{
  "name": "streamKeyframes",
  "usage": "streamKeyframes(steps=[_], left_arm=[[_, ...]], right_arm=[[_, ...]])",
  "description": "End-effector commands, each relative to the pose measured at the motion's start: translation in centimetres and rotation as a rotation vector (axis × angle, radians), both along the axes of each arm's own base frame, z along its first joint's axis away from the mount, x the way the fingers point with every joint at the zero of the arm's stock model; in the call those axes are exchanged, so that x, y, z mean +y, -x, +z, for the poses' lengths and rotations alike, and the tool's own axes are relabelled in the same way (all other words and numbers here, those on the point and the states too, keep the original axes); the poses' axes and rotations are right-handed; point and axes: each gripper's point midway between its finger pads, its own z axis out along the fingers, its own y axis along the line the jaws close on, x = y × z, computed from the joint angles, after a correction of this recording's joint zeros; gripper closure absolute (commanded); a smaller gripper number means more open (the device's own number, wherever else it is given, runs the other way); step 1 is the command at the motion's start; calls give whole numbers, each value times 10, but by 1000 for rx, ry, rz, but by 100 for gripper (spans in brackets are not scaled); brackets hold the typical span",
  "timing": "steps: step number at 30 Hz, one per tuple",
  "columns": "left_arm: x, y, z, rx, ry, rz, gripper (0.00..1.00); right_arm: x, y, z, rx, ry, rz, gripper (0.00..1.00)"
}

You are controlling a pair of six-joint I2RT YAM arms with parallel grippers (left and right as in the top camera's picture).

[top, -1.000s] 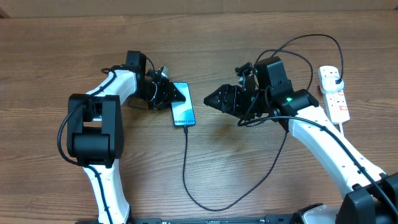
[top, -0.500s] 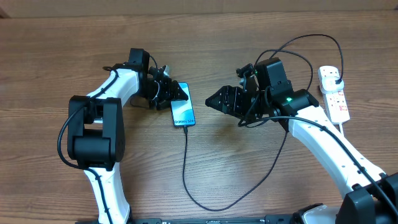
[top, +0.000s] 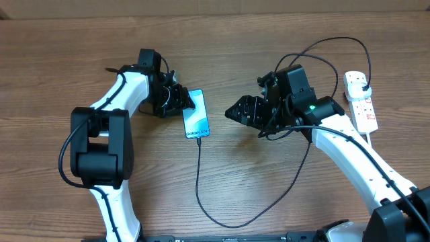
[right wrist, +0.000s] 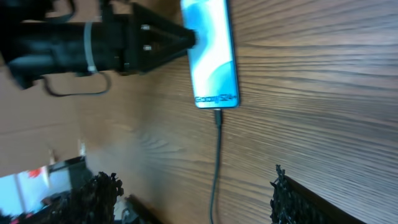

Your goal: Plug charger to phone and switch on socket

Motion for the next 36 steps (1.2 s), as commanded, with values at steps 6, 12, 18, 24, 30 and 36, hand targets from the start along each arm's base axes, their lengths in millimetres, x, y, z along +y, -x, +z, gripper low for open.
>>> streamKeyframes(steps=[6,12,18,24,30,36], left_arm=[[57,12,-45,51,-338,14,32],[55,-10,8,-51,-328,21,32],[40,-30,114,-286,-246,-48,32],[15,-24,204,-498,-87,-84,32],[11,-12,245,-598,-55,-87,16],[12,-11,246,-597,-56,-87,0]], right_arm=[[-18,-5,-6,-55,124,-19,19],[-26,-3,-11,-53,178,-20,30],[-48,-6,-9,-41,213,-80,56],[-97,-18,11,-42,217,-222,87],[-154,-34,30,-81,209,-398,96],[-235,-47,44,-109,161,-602,96]])
